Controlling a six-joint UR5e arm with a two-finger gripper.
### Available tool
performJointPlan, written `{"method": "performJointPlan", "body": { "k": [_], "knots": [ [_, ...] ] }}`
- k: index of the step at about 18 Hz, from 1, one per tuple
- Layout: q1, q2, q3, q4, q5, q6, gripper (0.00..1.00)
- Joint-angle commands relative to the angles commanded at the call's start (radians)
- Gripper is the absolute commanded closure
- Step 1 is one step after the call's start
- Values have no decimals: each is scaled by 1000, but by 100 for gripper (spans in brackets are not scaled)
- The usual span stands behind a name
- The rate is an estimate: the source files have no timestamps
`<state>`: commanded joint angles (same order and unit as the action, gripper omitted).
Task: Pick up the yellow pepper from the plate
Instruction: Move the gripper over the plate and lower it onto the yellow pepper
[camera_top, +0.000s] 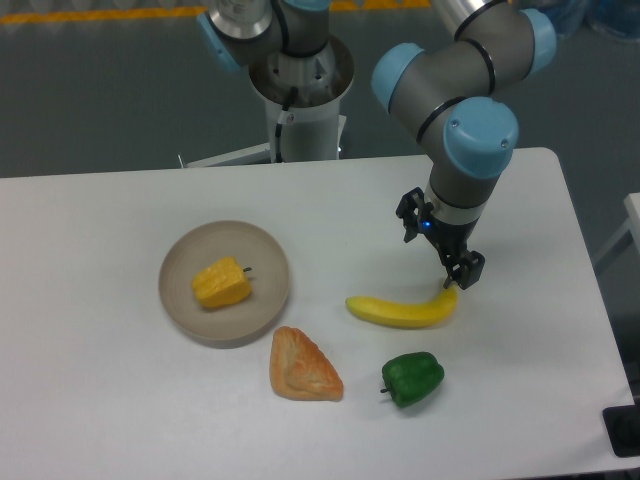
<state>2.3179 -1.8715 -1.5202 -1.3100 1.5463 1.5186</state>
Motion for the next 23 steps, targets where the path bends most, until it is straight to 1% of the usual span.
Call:
{"method": "performJointPlan", "body": {
  "k": [6,9,11,13,15,17,21,23],
  "knots": [
    [-2,3,-5,-6,0,-3,0],
    [-14,14,-17,-8,2,-15,0],
    [-32,21,-17,-18,-6,-23,0],
    [-64,47,-37,-18,-12,-54,0],
    [-95,58,-64,-12,-15,-84,0],
    [-149,84,-92,-11,-15,-123,0],
    [-248,87,-101,-9,-17,-204,0],
    [-303,80,-101,-6,-18,-235,0]
  ]
}}
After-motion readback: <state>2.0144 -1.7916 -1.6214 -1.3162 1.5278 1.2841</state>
